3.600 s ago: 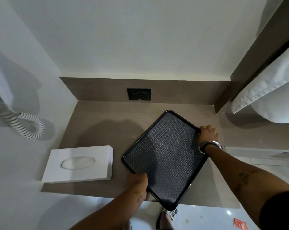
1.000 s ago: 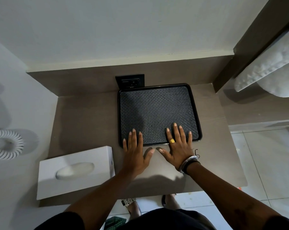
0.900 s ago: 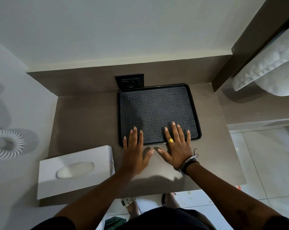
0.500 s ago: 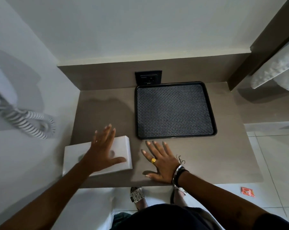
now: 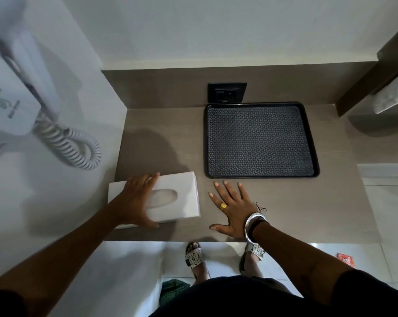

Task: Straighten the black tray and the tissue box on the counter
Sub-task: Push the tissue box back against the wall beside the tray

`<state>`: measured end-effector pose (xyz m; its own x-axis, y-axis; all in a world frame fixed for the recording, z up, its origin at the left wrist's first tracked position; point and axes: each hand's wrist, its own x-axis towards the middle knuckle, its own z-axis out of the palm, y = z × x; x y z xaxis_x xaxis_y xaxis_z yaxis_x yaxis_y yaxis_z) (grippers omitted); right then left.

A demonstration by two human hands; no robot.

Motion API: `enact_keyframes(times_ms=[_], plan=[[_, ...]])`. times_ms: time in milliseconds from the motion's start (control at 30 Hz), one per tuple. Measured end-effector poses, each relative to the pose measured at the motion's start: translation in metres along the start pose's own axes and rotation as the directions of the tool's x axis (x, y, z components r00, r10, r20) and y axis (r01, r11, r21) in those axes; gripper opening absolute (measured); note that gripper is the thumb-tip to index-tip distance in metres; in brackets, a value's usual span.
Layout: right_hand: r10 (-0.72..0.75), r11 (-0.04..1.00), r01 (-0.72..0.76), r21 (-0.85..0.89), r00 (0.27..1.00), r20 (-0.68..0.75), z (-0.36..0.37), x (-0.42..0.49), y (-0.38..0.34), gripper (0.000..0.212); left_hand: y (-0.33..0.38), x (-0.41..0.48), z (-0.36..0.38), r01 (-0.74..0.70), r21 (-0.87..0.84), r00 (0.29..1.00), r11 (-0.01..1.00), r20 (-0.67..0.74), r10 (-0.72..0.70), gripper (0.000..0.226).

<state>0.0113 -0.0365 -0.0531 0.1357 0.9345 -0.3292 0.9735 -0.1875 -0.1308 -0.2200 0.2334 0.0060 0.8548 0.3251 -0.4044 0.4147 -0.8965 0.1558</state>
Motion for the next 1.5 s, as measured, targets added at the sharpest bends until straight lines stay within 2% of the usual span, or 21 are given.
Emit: enact_keyframes(times_ms=[100, 233, 333, 433, 533, 767, 867, 933, 1000, 1067, 1133, 1167, 1233, 1500], plan=[[0.002, 1.0, -0.002, 0.002, 1.0, -0.005, -0.002, 0.0, 0.0, 0.097, 0.005, 0.004, -0.007, 0.059, -0.058, 0.994, 0.997, -0.086, -0.064, 0.144], [-0.001, 1.0, 0.001, 0.013, 1.0, -0.028, -0.002, -0.001, 0.0, 0.095, 0.007, 0.024, -0.023, 0.261, -0.182, 0.934, 0.948, -0.199, -0.296, 0.144], [0.0, 1.0, 0.001, 0.02, 0.999, -0.042, -0.001, 0.001, 0.0, 0.094, 0.007, 0.054, -0.037, 0.475, -0.345, 0.786, 0.81, -0.248, -0.566, 0.14], [-0.008, 1.0, 0.008, 0.009, 0.999, -0.037, 0.001, 0.003, 0.002, 0.093, 0.007, 0.084, -0.051, 0.596, -0.521, 0.609, 0.612, -0.204, -0.767, 0.137], [-0.012, 1.0, 0.012, 0.002, 1.0, -0.029, 0.002, 0.005, 0.003, 0.093, 0.002, 0.102, -0.054, 0.647, -0.568, 0.512, 0.509, -0.172, -0.842, 0.137], [0.001, 1.0, -0.001, -0.003, 1.0, -0.02, 0.004, 0.006, 0.003, 0.091, 0.002, 0.115, -0.037, 0.688, -0.574, 0.438, 0.444, -0.159, -0.885, 0.137], [0.004, 1.0, -0.004, 0.001, 1.0, -0.025, 0.005, 0.006, 0.004, 0.091, 0.006, 0.114, -0.037, 0.678, -0.587, 0.463, 0.443, -0.127, -0.877, 0.137], [0.001, 1.0, -0.001, 0.007, 1.0, -0.022, 0.005, 0.005, 0.004, 0.091, 0.011, 0.111, -0.034, 0.661, -0.569, 0.503, 0.489, -0.148, -0.852, 0.133], [-0.001, 1.0, 0.001, 0.012, 1.0, -0.019, 0.005, 0.006, 0.004, 0.09, 0.017, 0.101, -0.027, 0.606, -0.483, 0.585, 0.632, -0.268, -0.766, 0.123], [0.001, 1.0, -0.001, 0.014, 1.0, -0.016, 0.005, 0.005, 0.004, 0.09, 0.017, 0.083, -0.016, 0.479, -0.307, 0.711, 0.822, -0.413, -0.569, 0.115], [0.0, 1.0, 0.001, 0.018, 1.0, -0.013, 0.005, 0.005, 0.004, 0.09, 0.01, 0.067, -0.003, 0.337, -0.104, 0.802, 0.936, -0.489, -0.343, 0.111], [0.0, 1.0, 0.0, 0.019, 1.0, -0.012, 0.005, 0.005, 0.004, 0.09, 0.006, 0.061, 0.002, 0.291, -0.034, 0.825, 0.956, -0.497, -0.269, 0.11], [0.006, 1.0, -0.005, 0.024, 1.0, -0.01, 0.006, 0.005, 0.004, 0.089, 0.001, 0.056, 0.008, 0.271, 0.021, 0.843, 0.962, -0.487, -0.227, 0.111], [0.02, 1.0, -0.021, 0.024, 0.999, 0.033, 0.005, 0.006, 0.003, 0.089, -0.004, 0.067, -0.003, 0.332, 0.012, 0.841, 0.943, -0.457, -0.29, 0.106]])
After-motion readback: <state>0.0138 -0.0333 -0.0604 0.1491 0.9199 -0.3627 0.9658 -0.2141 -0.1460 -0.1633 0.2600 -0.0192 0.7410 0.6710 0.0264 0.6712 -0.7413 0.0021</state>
